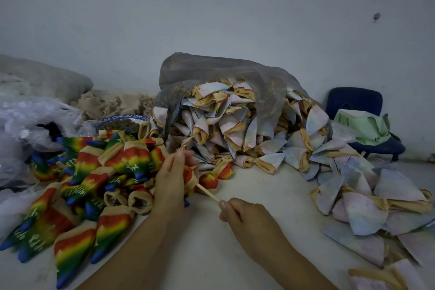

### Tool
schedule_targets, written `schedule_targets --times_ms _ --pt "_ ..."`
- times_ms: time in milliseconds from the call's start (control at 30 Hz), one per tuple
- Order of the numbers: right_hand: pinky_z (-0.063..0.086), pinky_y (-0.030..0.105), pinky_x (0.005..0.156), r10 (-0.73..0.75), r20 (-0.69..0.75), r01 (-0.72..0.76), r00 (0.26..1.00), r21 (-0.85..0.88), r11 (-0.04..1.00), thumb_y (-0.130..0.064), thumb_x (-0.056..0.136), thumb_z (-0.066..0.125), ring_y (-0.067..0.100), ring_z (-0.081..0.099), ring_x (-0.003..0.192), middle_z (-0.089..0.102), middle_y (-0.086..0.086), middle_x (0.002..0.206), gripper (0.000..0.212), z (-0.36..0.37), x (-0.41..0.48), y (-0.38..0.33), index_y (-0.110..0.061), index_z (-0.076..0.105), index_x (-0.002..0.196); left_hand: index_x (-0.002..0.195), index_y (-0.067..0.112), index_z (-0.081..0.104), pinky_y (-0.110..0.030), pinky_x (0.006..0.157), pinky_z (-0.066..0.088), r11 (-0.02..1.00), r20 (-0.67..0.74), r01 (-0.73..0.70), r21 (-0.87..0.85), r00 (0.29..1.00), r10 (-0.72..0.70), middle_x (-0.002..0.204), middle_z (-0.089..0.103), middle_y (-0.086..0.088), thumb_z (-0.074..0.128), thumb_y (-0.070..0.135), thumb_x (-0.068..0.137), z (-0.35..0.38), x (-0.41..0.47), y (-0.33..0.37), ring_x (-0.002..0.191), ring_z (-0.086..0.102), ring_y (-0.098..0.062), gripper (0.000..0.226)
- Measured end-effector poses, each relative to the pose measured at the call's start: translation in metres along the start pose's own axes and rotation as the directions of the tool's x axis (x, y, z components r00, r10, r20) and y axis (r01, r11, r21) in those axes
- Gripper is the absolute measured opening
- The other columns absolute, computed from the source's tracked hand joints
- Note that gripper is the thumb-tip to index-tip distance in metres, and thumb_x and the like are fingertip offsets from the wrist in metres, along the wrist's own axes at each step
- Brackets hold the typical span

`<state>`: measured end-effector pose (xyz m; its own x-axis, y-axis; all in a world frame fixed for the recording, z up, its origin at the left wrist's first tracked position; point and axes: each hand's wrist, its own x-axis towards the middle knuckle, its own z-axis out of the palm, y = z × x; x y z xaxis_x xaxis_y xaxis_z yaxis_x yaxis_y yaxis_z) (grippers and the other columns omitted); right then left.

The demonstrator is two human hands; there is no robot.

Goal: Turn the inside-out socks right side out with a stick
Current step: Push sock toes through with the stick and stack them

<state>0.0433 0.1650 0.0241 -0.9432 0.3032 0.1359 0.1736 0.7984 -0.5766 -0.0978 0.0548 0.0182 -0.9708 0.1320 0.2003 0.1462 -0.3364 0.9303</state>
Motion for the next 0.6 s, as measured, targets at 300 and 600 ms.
schedule_targets --times_ms 300,600 --pt "0.034 0.029 0.056 -0.048 0.03 0.049 0.998 -0.028 0.998 -0.053 0.097 0.036 0.01 0.045 0.058 0.056 0.0 0.068 0.043 -0.002 -0.002 0.001 -0.018 0.059 0.089 0.051 0.018 0.06 -0.024 0.045 0.046 0.84 0.023 0.264 -0.475 0.957 -0.288 0.052 0.048 0.001 0.05 0.062 0.089 0.0 0.007 0.008 0.045 0.048 -0.011 0.059" --pt "0.039 0.02 0.058 0.014 0.033 -0.016 0.999 0.039 0.999 -0.05 0.098 0.034 0.0 0.049 0.059 0.059 -0.016 0.074 0.033 -0.001 -0.001 -0.002 -0.031 0.058 0.086 0.09 0.009 0.054 -0.026 0.057 0.03 0.721 0.145 0.347 -0.6 0.933 -0.329 0.06 0.037 0.001 0.034 0.056 0.101 0.013 -0.002 0.008 0.052 0.033 -0.01 0.053"
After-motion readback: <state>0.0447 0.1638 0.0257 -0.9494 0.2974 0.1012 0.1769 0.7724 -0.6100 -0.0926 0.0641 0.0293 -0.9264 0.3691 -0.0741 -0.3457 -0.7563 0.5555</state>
